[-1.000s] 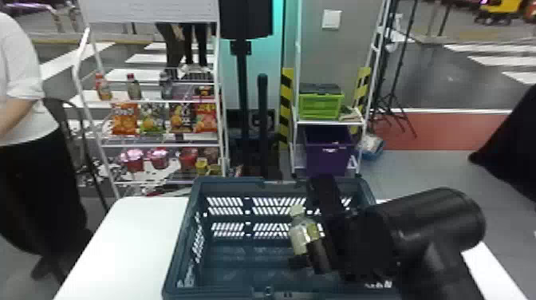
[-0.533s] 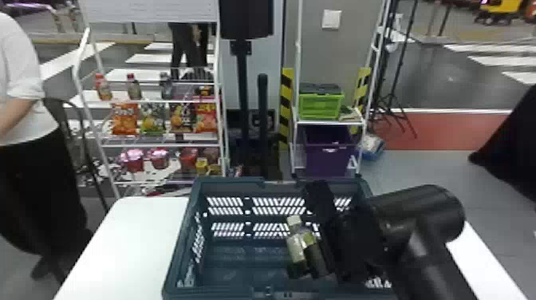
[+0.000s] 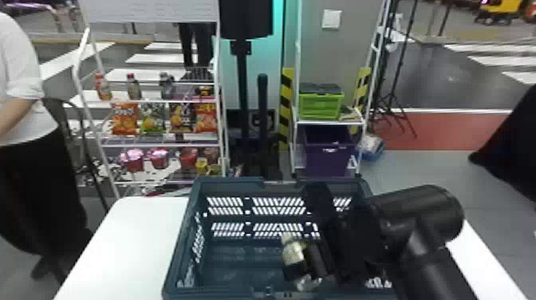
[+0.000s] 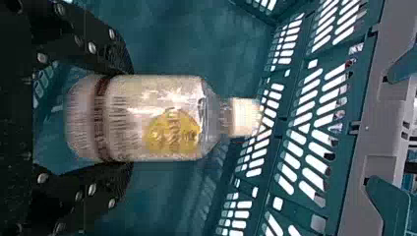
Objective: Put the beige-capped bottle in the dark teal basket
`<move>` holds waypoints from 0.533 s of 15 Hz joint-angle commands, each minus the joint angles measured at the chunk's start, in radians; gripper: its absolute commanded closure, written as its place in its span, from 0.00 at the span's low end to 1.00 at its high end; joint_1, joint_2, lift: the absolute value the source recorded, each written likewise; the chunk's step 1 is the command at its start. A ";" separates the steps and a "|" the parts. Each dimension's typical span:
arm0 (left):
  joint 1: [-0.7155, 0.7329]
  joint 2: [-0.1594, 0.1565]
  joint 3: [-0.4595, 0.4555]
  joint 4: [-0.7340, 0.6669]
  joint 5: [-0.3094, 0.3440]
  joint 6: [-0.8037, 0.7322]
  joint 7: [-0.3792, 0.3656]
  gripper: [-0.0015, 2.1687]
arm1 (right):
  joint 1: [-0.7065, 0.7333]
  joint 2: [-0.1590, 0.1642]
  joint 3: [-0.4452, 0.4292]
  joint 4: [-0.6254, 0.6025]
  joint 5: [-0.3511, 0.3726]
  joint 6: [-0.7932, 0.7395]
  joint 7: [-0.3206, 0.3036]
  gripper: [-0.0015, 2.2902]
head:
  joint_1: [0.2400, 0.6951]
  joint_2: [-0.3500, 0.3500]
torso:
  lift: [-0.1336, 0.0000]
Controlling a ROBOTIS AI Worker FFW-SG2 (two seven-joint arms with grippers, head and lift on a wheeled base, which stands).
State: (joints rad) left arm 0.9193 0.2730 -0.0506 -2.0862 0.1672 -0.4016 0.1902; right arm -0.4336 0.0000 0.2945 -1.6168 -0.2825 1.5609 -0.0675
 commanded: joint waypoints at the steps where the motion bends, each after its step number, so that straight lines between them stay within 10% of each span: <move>1: 0.001 0.000 0.000 0.000 0.000 -0.001 0.000 0.07 | -0.001 0.001 -0.002 0.000 -0.003 0.011 -0.002 0.00 | 0.57 0.50 | 1.00; 8: 0.004 -0.002 0.000 -0.003 0.000 -0.007 0.000 0.07 | 0.055 0.001 -0.021 -0.098 -0.009 0.011 0.000 0.02 | 0.57 0.50 | 1.00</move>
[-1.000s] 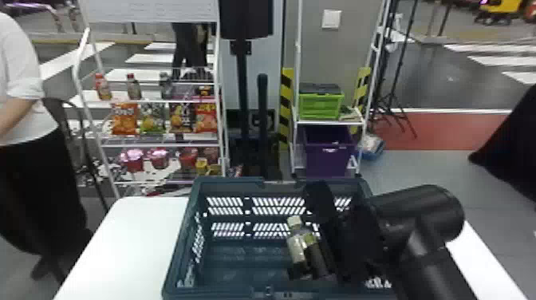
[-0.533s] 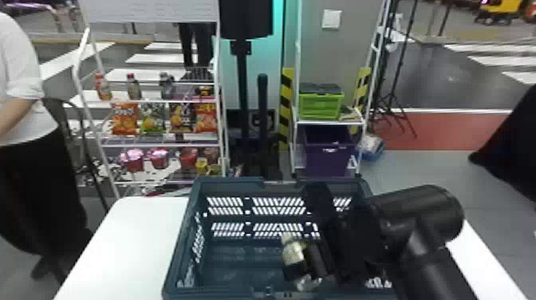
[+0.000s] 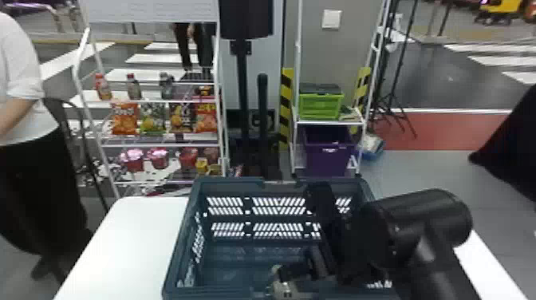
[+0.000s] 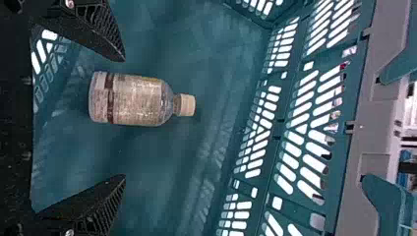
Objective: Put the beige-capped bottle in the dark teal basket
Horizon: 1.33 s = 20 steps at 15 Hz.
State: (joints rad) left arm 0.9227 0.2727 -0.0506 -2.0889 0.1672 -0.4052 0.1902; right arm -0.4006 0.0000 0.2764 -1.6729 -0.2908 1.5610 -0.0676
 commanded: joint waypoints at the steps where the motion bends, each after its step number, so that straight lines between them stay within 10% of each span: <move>1: 0.002 -0.001 0.000 0.003 0.000 -0.004 0.000 0.07 | 0.042 0.001 -0.005 -0.091 0.001 -0.003 0.000 0.02 | 0.57 0.50 | 1.00; 4: 0.001 -0.001 0.000 0.004 0.000 -0.004 0.000 0.07 | 0.146 -0.006 0.006 -0.249 0.032 -0.184 0.000 0.02 | 0.57 0.50 | 1.00; 13: -0.008 -0.001 -0.002 0.009 0.000 0.000 0.000 0.07 | 0.674 -0.176 -0.075 -0.534 0.081 -0.997 0.000 0.02 | 0.57 0.50 | 1.00; 20: -0.012 -0.001 -0.005 0.009 0.003 0.000 0.000 0.07 | 1.014 -0.184 -0.166 -0.487 0.081 -1.577 0.014 0.02 | 0.57 0.50 | 1.00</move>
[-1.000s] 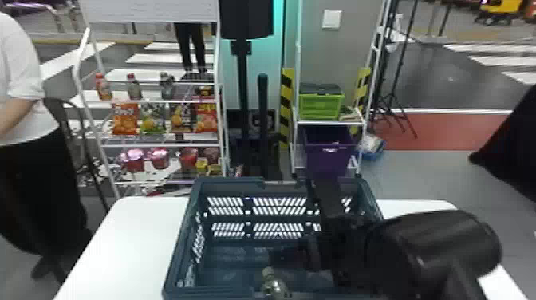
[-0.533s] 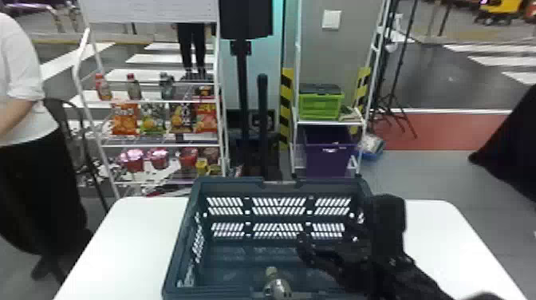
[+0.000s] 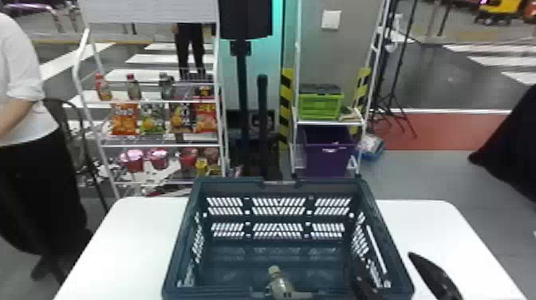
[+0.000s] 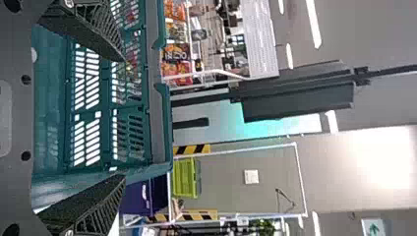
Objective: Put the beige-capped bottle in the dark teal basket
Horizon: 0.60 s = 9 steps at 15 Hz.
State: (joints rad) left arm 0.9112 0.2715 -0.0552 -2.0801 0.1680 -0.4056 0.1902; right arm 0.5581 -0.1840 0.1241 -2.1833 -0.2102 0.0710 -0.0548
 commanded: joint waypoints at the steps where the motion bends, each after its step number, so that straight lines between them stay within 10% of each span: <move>1: 0.000 0.000 0.000 0.000 0.002 0.000 0.000 0.07 | 0.085 0.000 -0.021 0.040 -0.001 -0.136 0.003 0.02 | 0.57 0.50 | 1.00; 9: -0.005 -0.002 0.000 -0.009 0.002 0.018 0.000 0.07 | 0.266 0.009 -0.058 0.086 0.005 -0.382 0.036 0.02 | 0.57 0.50 | 1.00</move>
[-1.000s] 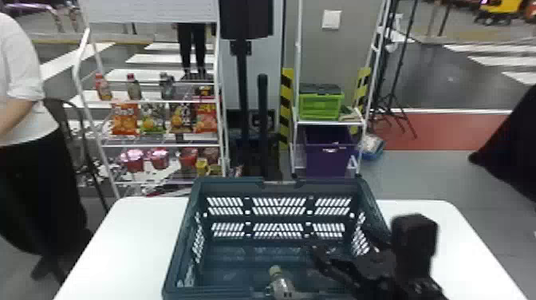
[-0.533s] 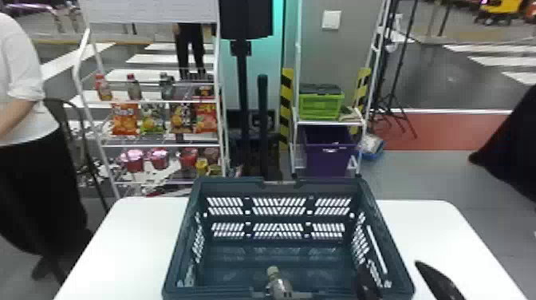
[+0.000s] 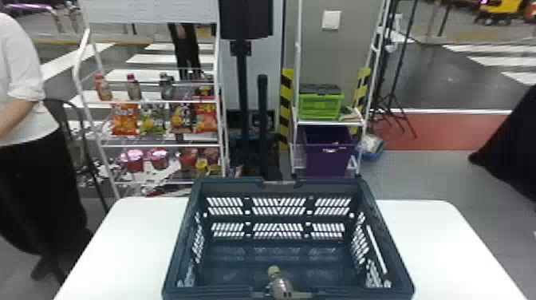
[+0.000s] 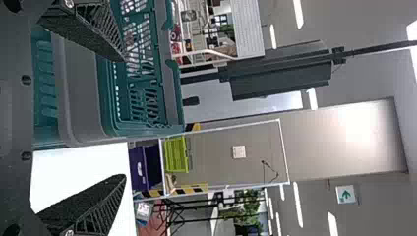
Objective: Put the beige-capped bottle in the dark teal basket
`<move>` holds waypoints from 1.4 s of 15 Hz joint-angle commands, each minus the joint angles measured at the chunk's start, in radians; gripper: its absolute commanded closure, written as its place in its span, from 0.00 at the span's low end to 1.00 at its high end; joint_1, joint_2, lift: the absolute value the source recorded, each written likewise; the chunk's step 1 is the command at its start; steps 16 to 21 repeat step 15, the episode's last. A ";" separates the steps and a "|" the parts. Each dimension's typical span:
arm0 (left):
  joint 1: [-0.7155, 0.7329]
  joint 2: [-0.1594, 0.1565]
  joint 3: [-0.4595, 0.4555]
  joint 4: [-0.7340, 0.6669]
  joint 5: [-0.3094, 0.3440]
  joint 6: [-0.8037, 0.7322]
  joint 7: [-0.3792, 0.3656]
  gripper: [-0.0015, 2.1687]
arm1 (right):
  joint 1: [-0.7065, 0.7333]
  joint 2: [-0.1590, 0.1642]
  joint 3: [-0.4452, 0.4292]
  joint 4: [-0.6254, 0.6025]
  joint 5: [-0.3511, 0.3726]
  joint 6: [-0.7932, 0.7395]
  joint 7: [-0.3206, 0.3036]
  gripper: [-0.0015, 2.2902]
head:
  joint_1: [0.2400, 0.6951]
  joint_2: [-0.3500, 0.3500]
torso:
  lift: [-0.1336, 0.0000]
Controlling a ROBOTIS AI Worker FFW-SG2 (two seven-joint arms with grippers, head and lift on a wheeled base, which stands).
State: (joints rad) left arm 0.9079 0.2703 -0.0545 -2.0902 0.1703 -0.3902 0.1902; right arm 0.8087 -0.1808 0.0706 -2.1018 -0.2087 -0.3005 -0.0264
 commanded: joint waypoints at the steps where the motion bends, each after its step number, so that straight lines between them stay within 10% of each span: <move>1: -0.001 0.000 -0.001 0.002 0.000 0.006 0.000 0.07 | 0.021 0.007 -0.005 0.005 0.003 -0.013 0.013 0.02 | 0.57 0.50 | 1.00; 21: 0.006 0.001 -0.004 -0.021 -0.006 0.024 0.000 0.07 | 0.037 0.017 -0.012 0.009 0.028 -0.016 0.019 0.02 | 0.57 0.50 | 1.00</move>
